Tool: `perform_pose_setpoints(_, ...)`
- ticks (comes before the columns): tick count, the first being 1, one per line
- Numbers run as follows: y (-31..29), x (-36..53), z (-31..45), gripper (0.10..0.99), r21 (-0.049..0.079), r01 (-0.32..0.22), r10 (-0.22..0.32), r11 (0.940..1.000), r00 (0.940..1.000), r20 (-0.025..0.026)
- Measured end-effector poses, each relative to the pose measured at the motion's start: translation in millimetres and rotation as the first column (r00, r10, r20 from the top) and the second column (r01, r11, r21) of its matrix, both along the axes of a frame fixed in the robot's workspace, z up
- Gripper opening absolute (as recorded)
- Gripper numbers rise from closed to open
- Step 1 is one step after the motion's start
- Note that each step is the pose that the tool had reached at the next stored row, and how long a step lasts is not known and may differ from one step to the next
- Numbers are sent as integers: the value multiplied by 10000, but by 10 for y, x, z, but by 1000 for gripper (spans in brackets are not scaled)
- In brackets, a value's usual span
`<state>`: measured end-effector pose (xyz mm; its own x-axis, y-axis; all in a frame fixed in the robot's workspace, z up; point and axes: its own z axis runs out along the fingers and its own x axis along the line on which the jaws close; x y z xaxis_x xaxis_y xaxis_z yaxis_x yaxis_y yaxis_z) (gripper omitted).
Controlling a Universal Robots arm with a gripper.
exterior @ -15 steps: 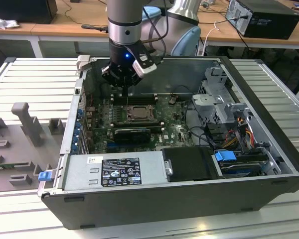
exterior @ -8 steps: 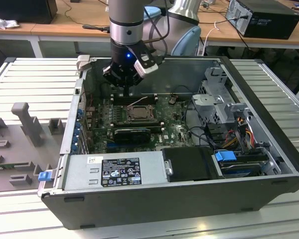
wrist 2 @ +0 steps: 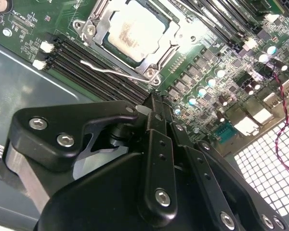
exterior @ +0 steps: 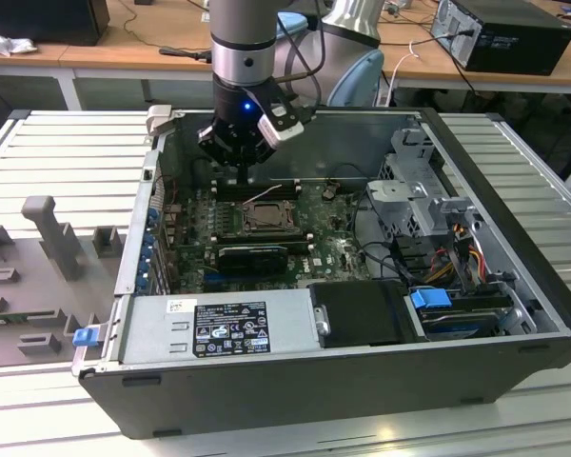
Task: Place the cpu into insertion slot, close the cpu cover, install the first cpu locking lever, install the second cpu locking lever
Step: 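Install the first cpu locking lever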
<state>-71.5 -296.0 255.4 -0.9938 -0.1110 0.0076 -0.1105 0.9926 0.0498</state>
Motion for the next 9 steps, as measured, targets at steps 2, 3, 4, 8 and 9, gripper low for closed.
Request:
perform_pose_setpoints(2,0,7,0,106,0,0,0,10000,10000,0)
perform_pose_setpoints(3,0,10,0,106,-1,0,0,10000,10000,-1)
perform_pose_setpoints(4,0,12,0,106,0,0,0,10000,10000,0)
perform_pose_setpoints(8,0,20,0,106,-1,0,0,10000,10000,0)
perform_pose_setpoints(9,0,24,0,106,0,0,0,10000,10000,-1)
